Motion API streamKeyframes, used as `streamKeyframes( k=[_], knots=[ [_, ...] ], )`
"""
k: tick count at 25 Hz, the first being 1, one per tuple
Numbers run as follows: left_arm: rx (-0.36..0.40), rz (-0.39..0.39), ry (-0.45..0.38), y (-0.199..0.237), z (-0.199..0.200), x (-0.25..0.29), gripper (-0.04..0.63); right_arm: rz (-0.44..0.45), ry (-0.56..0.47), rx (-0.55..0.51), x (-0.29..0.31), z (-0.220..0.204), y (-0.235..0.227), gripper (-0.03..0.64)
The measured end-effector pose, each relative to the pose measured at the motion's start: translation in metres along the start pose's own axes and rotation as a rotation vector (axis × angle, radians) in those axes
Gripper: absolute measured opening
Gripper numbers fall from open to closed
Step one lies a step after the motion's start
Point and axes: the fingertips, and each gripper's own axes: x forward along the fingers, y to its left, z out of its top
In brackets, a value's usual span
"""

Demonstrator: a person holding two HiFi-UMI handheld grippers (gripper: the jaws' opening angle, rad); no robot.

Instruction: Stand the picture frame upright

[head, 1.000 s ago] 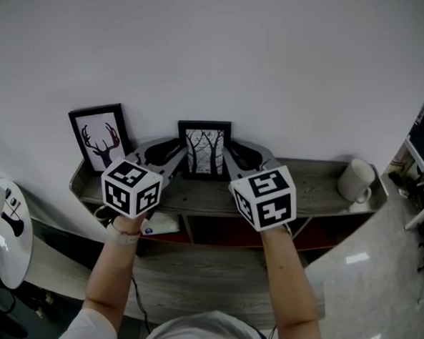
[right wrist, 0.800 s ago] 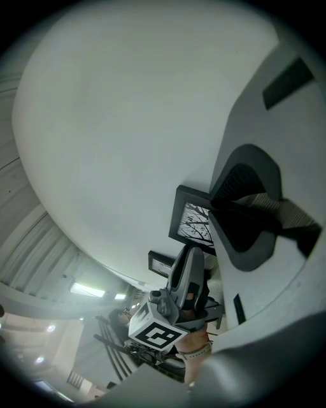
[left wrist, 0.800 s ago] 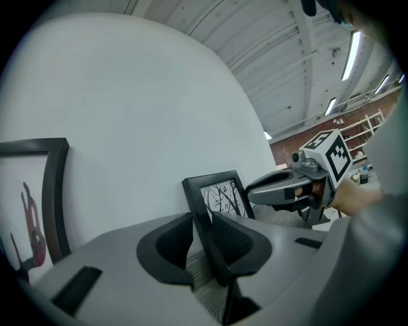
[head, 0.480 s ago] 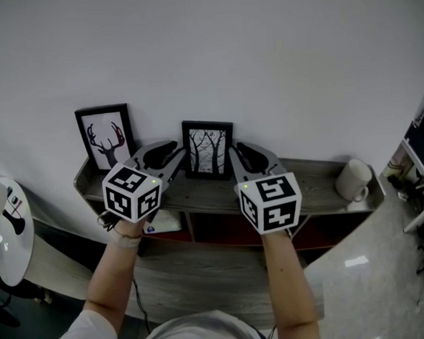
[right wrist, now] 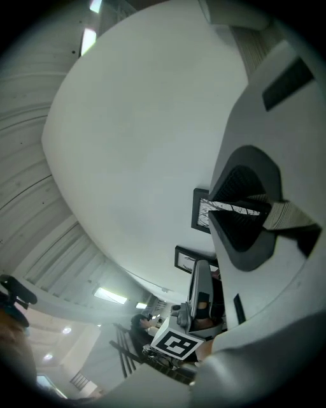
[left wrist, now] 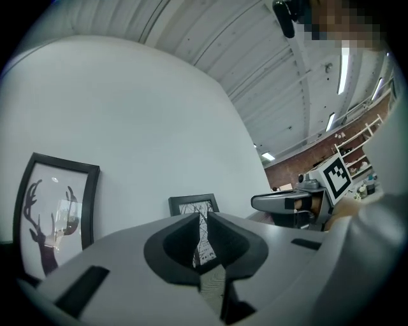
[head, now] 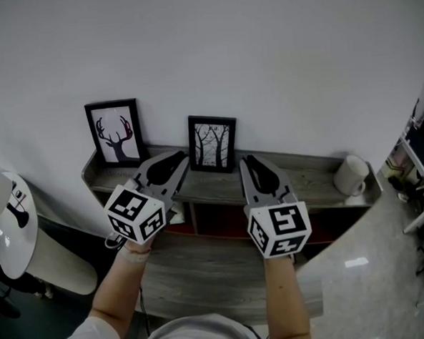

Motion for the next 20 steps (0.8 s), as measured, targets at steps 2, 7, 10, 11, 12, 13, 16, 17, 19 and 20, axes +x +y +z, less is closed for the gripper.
streamKeyframes(
  k=[2,7,10,11,12,13,16,17,19,20],
  knots=[
    [0.012,0.011,-0.005,-0.007,-0.001,-0.009,0.043,-0.002,-0.023,-0.008,-0.011,0.002,0.006,0.051],
    [-0.007,0.011,-0.040,-0.022,-0.003,-0.033,0.035,0.018,-0.051,-0.056,-0.031,0.000,0.022,0.051],
    [-0.034,0.005,-0.049,-0.028,-0.006,-0.045,0.032,0.026,-0.064,-0.041,-0.042,-0.003,0.030,0.051],
    [-0.038,0.006,-0.050,-0.029,-0.008,-0.049,0.032,0.029,-0.066,-0.034,-0.045,-0.005,0.032,0.051],
    [-0.042,0.008,-0.050,-0.031,-0.010,-0.053,0.032,0.031,-0.066,-0.028,-0.048,-0.007,0.034,0.051],
    [-0.046,0.010,-0.048,-0.031,-0.013,-0.056,0.032,0.033,-0.065,-0.025,-0.051,-0.009,0.036,0.051],
    [-0.066,0.012,-0.043,-0.032,-0.021,-0.065,0.029,0.031,-0.056,-0.022,-0.057,-0.015,0.038,0.051],
    [-0.072,0.014,-0.042,-0.032,-0.023,-0.067,0.029,0.029,-0.053,-0.020,-0.058,-0.017,0.039,0.051],
    [-0.079,0.014,-0.041,-0.031,-0.026,-0.069,0.028,0.027,-0.048,-0.015,-0.061,-0.021,0.040,0.051],
    [-0.083,0.013,-0.043,-0.031,-0.026,-0.070,0.028,0.026,-0.045,-0.011,-0.062,-0.022,0.041,0.051]
  ],
)
